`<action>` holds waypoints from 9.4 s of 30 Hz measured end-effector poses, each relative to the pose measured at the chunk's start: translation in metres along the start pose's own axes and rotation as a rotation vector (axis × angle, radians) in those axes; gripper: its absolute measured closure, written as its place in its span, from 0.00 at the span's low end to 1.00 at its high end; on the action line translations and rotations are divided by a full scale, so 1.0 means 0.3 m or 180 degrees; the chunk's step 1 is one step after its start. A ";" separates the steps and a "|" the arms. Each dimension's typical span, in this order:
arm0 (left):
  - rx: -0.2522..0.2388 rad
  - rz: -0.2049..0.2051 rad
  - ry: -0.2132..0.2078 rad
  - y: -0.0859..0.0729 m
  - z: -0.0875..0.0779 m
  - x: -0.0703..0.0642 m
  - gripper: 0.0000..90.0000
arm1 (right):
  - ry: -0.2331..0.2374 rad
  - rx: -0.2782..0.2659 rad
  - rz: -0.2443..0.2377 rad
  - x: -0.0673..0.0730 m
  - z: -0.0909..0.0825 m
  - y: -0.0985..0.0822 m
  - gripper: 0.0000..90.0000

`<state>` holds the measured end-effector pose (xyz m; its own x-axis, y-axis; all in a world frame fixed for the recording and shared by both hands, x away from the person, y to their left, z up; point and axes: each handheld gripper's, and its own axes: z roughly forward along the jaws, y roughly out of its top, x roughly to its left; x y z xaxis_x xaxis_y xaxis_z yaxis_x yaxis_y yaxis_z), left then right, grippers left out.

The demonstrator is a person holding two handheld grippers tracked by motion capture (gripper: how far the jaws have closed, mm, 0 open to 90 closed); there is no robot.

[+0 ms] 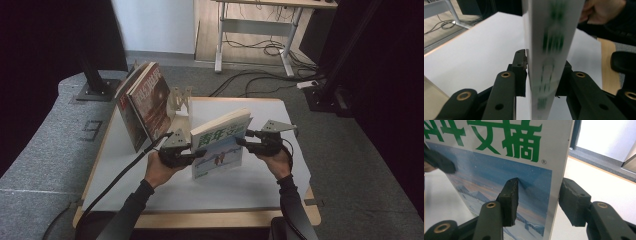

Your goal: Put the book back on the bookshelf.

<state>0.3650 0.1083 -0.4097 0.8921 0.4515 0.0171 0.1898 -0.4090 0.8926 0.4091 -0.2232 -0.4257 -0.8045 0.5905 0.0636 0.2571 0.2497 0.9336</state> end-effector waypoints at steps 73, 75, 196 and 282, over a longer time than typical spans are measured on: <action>0.0090 -0.0303 0.0235 0.105 -0.029 0.028 0.82 | -0.0911 0.0969 0.0383 -0.138 0.020 -0.363 0.21; 0.0091 -0.0314 0.0244 0.109 -0.036 0.031 0.82 | -0.0905 0.1007 0.0406 -0.141 0.027 -0.369 0.18; -0.0451 -0.1035 0.1592 0.089 -0.182 0.395 0.82 | -0.0956 0.1136 0.0375 -0.138 0.043 -0.372 0.13; -0.0367 -0.0910 0.2012 0.089 -0.121 0.341 0.83 | -0.0954 0.1136 0.0379 -0.138 0.043 -0.372 0.13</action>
<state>0.4464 0.1723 -0.3678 0.3977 0.9175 0.0021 0.3055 -0.1346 0.9426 0.4206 -0.2655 -0.5372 -0.5819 0.8132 0.0093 0.5481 0.3837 0.7432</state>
